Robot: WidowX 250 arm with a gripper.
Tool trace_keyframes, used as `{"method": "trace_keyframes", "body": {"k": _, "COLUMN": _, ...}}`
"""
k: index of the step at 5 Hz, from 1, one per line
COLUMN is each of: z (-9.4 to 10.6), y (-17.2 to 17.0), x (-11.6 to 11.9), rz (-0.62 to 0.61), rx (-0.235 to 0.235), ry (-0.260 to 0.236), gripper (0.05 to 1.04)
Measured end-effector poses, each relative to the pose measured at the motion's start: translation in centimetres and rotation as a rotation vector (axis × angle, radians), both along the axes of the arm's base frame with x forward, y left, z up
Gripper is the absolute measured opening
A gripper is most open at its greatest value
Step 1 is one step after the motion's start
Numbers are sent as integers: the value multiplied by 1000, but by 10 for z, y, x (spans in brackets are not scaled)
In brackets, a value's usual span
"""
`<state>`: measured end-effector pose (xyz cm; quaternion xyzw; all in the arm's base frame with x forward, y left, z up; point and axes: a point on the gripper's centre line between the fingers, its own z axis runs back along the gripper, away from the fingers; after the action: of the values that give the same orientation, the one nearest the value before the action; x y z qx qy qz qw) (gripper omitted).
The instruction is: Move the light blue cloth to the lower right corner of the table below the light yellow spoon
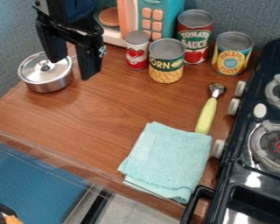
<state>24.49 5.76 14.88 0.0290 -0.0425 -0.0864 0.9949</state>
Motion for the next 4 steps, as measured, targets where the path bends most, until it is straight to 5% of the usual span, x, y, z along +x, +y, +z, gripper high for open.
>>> {"method": "trace_keyframes", "body": {"k": 4, "z": -46, "y": -45, "x": 3, "rz": -161, "rx": -7, "ry": 16, "gripper": 1000}}
